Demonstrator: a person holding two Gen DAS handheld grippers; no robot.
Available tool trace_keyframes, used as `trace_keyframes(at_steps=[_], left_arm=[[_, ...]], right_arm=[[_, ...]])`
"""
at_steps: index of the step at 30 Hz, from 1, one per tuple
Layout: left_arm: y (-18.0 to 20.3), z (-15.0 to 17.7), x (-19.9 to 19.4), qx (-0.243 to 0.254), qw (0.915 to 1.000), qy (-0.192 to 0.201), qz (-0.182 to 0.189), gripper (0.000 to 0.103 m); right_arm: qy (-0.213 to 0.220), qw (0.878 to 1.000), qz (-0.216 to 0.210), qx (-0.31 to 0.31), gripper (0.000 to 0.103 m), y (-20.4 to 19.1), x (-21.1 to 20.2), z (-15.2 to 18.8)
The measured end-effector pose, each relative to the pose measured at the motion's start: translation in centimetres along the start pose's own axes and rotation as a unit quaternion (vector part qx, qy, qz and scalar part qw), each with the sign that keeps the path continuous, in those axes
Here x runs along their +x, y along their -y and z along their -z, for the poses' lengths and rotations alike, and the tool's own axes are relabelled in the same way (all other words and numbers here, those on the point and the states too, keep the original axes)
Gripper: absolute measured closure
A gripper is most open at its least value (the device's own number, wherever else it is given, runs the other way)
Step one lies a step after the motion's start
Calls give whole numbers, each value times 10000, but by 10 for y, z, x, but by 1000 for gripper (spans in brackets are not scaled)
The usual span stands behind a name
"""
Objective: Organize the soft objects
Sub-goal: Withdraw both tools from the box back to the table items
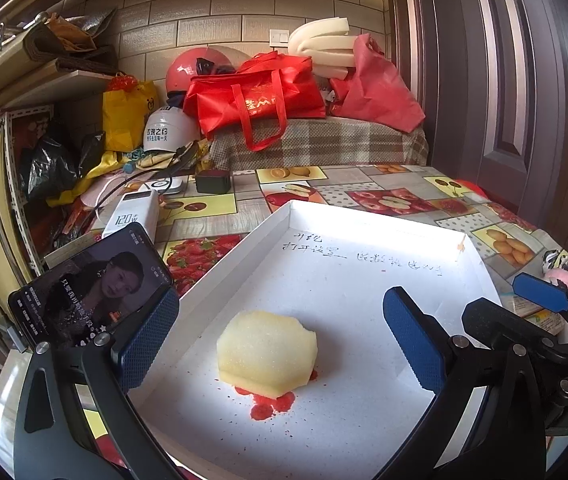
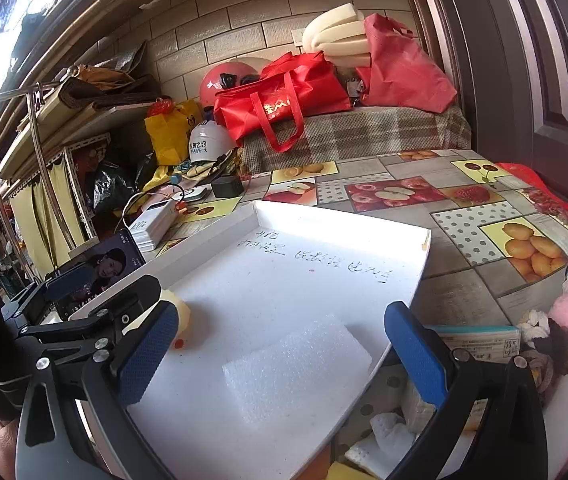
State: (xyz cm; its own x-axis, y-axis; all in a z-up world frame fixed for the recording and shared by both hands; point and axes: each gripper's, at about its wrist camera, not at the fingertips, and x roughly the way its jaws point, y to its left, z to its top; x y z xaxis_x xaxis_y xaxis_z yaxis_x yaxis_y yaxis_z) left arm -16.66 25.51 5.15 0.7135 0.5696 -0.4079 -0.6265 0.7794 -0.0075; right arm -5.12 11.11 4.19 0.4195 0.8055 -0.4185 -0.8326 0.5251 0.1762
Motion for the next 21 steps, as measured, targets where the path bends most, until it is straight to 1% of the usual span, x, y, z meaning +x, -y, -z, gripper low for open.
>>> trace_keyframes(at_steps=[6,10,14,19,21], left_arm=[[-5,1,-10,-124,9995,270,-140,0],[-5,1,-16,-109,9987,441,-227,0],[-3,2,-22,-61,9976,606,-322,0],[-1,5,-29,-102,9971,642,-393,0],[3,7,-34,-115,9973,654,-327,0]], right_arm=[[44,9999,-113,117,0,4,-7,4],[309,9993,-146,164,0,5,-18,5],[340,9991,-254,91,0,3,-25,8],[489,9976,-482,78,0,9,-42,12],[580,9966,-566,112,0,16,-52,13]])
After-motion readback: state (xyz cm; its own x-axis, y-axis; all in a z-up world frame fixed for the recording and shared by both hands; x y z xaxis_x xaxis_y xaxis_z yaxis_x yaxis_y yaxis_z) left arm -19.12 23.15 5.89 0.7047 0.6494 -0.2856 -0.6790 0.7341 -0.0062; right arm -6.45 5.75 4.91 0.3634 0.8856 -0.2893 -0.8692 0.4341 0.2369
